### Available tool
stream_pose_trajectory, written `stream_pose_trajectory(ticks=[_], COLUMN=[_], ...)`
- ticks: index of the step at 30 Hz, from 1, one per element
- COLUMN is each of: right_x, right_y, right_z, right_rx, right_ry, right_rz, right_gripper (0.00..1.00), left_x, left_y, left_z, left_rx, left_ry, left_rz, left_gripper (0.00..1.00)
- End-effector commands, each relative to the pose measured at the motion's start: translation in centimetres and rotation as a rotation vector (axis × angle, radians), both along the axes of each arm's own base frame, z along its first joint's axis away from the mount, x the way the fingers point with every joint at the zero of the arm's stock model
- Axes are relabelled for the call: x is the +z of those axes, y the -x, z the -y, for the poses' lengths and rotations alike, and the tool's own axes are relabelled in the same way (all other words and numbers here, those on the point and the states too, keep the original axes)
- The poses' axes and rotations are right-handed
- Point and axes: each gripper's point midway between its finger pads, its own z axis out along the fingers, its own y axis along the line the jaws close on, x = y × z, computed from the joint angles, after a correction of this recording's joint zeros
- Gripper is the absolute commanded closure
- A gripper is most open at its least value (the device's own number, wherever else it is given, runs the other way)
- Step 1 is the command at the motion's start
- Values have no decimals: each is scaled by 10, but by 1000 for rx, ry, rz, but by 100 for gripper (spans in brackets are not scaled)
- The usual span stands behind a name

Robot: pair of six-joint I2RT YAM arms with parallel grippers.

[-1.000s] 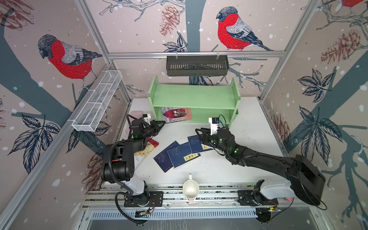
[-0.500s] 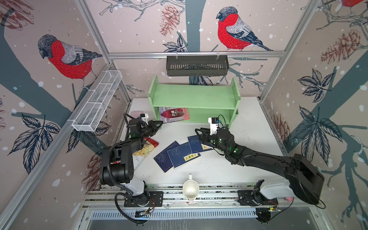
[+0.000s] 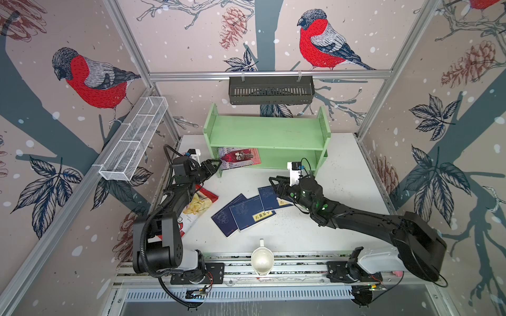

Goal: Stacking books/files
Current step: Move the book to the bookshelf.

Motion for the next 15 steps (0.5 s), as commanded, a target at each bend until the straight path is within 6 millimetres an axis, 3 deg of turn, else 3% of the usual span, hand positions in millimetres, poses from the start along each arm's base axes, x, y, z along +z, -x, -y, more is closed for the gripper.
stream_pose_trajectory(ticks=[1, 7, 10, 15], right_x=[10, 10, 9, 8], right_y=[0, -1, -2, -4], right_z=[-2, -2, -3, -4], right_rx=[12, 14, 15, 16], right_ry=[-31, -17, -3, 4], right_rz=[31, 41, 44, 49], right_gripper=[52, 52, 52, 52], left_x=[-22, -27, -29, -31], left_y=[15, 17, 15, 16], left_z=[-11, -31, -40, -33], left_rx=[-2, -9, -5, -71], left_ry=[-162, -436, -568, -625], left_rz=[-76, 7, 100, 213], left_gripper=[55, 58, 53, 46])
